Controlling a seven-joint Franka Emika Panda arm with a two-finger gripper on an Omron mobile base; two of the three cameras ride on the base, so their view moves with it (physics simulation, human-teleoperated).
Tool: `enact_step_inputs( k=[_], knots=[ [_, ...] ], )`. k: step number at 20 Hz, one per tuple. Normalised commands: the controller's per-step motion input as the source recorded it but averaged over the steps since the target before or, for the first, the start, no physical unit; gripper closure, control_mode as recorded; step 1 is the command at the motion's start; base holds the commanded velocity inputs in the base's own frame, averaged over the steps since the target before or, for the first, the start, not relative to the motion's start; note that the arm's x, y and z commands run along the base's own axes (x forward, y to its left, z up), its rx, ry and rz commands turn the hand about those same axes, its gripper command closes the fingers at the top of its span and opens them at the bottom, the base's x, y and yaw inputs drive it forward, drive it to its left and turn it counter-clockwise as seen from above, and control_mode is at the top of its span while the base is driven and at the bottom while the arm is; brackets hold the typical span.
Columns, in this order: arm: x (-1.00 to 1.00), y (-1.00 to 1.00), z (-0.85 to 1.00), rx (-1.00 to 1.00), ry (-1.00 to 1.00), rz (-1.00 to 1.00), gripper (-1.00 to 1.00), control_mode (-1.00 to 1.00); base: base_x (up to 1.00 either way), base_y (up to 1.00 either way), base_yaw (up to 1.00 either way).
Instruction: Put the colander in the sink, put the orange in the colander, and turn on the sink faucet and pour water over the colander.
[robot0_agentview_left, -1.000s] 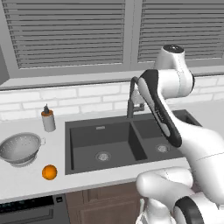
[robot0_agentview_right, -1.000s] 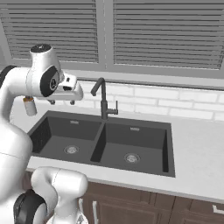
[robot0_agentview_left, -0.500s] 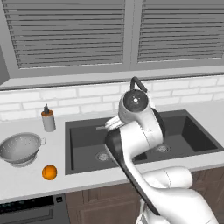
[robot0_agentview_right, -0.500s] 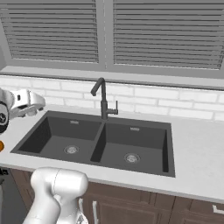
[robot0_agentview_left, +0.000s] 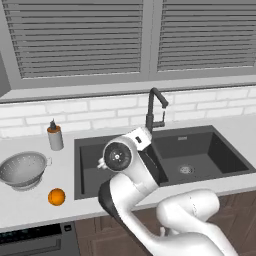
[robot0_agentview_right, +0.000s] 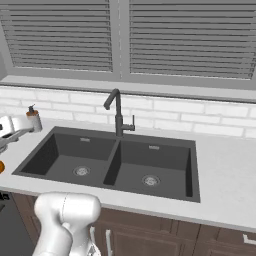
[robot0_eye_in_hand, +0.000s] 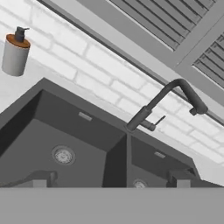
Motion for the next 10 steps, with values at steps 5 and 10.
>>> enact_step_inputs(
  k=[5,10],
  knots=[
    [0.56,0.00,-0.02,0.03,0.12,-0.08,-1.00,-1.00,0.00,0.00,0.00],
    [1.00,0.00,-0.12,0.12,0.35,0.00,-1.00,-1.00,0.00,0.00,0.00]
  ],
)
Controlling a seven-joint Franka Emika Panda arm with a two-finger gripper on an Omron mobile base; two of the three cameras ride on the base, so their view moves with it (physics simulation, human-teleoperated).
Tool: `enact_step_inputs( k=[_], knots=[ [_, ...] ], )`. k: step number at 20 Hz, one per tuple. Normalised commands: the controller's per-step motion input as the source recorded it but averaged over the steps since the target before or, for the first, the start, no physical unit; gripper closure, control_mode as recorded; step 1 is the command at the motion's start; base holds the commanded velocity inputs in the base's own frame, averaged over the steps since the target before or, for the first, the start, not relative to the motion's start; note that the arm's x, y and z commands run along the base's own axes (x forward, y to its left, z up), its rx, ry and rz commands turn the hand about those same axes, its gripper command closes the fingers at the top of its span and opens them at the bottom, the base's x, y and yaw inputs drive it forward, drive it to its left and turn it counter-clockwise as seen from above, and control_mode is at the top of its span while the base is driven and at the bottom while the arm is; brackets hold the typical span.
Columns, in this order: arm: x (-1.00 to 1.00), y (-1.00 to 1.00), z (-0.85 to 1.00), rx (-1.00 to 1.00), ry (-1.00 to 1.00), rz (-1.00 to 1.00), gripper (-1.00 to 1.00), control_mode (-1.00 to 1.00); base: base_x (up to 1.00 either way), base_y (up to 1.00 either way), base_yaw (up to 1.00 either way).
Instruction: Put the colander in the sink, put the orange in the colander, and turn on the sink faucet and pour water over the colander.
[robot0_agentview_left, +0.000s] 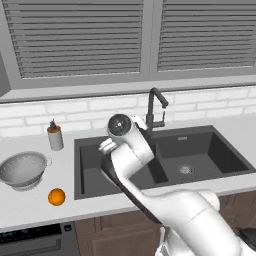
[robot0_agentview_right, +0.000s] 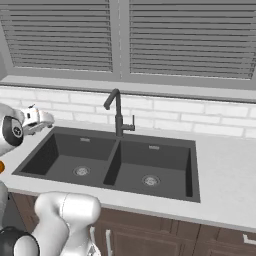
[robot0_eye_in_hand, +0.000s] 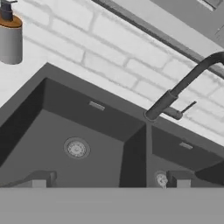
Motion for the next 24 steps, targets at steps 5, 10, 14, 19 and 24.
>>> enact_step_inputs(
  k=[5,10,14,19,24],
  knots=[
    [1.00,0.02,-0.17,0.10,0.46,0.06,-1.00,-1.00,0.00,0.00,0.00],
    [1.00,0.13,-0.33,0.08,0.41,0.09,-1.00,-1.00,0.00,0.00,0.00],
    [0.92,0.16,-0.35,0.07,0.32,0.08,-1.00,-1.00,0.00,0.00,0.00],
    [0.56,0.16,-0.66,0.10,0.19,0.07,-1.00,-1.00,0.00,0.00,0.00],
    [0.27,0.33,-0.71,0.07,0.11,0.04,-1.00,-1.00,0.00,0.00,0.00]
  ],
)
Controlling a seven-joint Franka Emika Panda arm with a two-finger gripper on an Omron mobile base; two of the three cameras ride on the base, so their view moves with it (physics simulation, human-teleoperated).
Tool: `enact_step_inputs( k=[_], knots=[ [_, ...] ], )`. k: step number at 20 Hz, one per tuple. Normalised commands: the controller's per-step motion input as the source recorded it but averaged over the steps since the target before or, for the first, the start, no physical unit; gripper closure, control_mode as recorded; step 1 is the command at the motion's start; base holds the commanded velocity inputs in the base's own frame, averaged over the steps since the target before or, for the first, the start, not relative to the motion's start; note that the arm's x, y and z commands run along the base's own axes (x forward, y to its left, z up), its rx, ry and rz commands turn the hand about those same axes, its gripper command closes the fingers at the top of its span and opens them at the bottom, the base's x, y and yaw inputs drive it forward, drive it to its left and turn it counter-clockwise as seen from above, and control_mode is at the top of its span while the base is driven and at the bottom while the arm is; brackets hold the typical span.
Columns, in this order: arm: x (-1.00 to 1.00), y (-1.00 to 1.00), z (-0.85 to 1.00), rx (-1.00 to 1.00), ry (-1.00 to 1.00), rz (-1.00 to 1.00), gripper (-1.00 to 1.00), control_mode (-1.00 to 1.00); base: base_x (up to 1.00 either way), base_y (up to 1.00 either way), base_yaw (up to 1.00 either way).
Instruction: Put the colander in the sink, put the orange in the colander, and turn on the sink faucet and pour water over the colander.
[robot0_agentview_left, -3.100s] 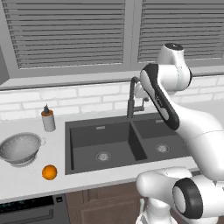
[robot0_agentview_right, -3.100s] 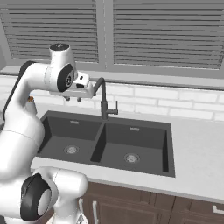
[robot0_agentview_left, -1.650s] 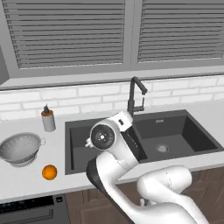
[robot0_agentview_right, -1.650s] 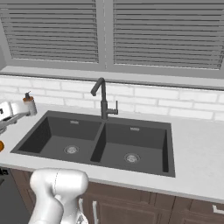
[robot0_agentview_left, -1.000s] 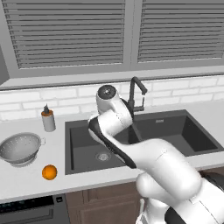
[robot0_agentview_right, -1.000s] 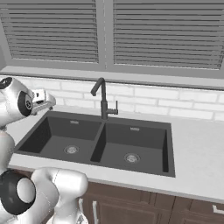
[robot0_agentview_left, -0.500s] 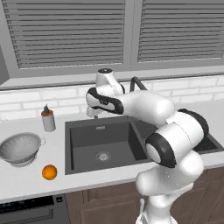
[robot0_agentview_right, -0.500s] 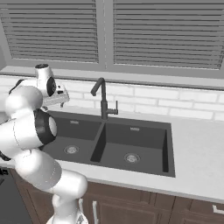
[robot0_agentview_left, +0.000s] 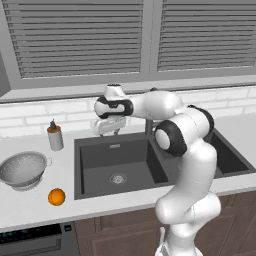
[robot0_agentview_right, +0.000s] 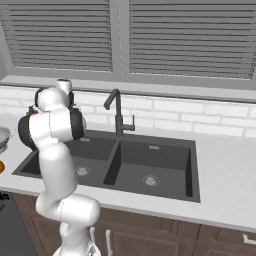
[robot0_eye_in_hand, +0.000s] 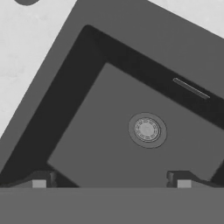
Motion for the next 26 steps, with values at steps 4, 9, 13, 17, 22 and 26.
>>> enact_step_inputs(
  k=[4,9,13,17,22,26],
  knots=[
    [0.03,0.40,-0.47,0.06,0.01,0.06,-1.00,-1.00,0.00,0.00,0.00],
    [-0.07,0.41,-0.22,0.07,0.00,0.05,-1.00,-1.00,0.00,0.00,0.00],
    [-0.07,0.71,-0.12,0.06,-0.01,0.01,-1.00,-1.00,0.00,0.00,0.00],
    [-0.22,0.79,-0.02,0.08,-0.06,0.00,-1.00,-1.00,0.00,0.00,0.00],
    [-0.37,0.77,0.00,0.08,-0.09,0.00,-1.00,-1.00,0.00,0.00,0.00],
    [-0.40,0.75,0.04,0.03,-0.04,0.00,-1.00,-1.00,0.00,0.00,0.00]
  ],
)
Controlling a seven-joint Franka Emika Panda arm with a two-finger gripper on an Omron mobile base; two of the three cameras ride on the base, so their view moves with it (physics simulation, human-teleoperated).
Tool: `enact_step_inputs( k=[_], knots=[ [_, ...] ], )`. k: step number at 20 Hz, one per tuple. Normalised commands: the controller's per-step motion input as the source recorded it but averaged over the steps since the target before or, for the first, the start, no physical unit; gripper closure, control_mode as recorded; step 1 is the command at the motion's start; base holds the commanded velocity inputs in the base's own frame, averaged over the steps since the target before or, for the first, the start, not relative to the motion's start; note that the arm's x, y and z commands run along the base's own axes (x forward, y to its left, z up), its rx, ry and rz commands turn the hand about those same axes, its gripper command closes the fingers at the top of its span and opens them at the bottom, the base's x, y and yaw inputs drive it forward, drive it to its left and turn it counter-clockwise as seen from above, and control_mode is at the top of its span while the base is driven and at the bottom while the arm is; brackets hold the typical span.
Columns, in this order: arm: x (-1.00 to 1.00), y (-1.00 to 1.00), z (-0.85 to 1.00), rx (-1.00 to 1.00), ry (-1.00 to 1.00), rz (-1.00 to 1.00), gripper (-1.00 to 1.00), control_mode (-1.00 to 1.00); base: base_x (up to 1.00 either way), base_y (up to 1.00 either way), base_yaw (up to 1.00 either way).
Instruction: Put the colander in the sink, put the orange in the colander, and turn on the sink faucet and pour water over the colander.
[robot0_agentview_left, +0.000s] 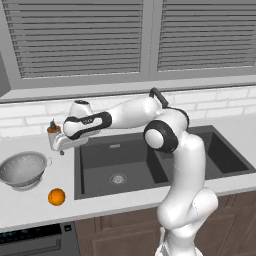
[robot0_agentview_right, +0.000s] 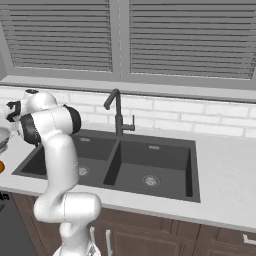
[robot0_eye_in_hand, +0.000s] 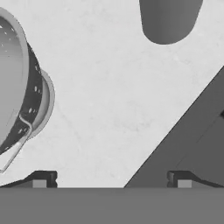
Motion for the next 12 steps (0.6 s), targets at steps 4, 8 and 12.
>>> enact_step_inputs(
  k=[4,8,12],
  knots=[
    [-0.43,0.53,0.14,0.00,0.00,0.00,-1.00,-1.00,0.00,0.00,0.00],
    [-0.37,0.21,0.09,0.00,0.00,0.00,-1.00,-1.00,0.00,0.00,0.00],
    [-0.05,0.00,0.23,0.00,0.00,0.00,-1.00,-1.00,0.00,0.00,0.00]
  ],
)
